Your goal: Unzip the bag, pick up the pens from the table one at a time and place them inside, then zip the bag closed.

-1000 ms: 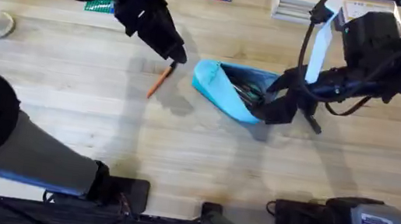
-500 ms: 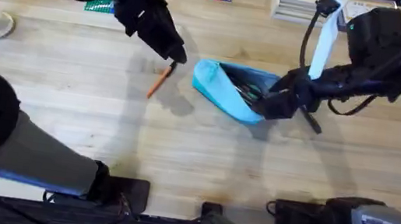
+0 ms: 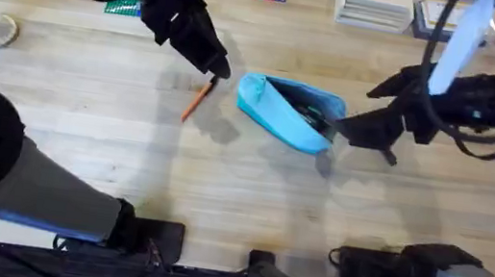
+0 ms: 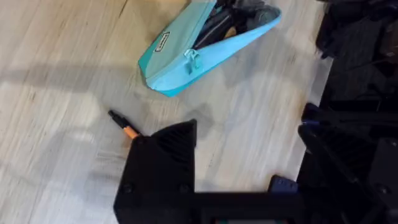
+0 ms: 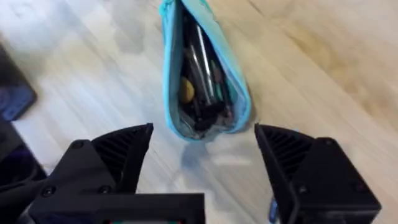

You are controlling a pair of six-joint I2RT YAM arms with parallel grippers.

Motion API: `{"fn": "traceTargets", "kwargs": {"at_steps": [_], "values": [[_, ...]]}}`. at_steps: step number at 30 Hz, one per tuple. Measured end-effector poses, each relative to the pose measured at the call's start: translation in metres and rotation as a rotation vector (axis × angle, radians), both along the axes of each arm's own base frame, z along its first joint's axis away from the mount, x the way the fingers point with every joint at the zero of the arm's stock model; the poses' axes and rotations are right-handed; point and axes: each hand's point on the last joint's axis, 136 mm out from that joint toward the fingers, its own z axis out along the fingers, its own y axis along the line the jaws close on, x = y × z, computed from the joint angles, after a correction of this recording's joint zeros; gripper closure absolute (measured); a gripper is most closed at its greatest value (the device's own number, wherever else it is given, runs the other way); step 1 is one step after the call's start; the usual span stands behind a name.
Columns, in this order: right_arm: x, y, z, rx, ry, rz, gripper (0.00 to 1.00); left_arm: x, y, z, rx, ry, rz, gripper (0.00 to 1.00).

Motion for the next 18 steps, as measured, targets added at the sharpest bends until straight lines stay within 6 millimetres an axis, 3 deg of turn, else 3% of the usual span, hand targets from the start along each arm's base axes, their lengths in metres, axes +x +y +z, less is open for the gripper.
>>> {"fn": "traceTargets", "kwargs": {"at_steps": [11,18], "values": [[-0.024,-0.028,0.039,-0.11,-0.205,-0.102,0.004,0.0,0.0,0.0,0.0,0.0,0.0,0.006],[-0.033,-0.049,0.048,-0.16,-0.239,-0.229,0.004,-0.001,0.0,0.0,0.0,0.003,0.0,0.006]]}}
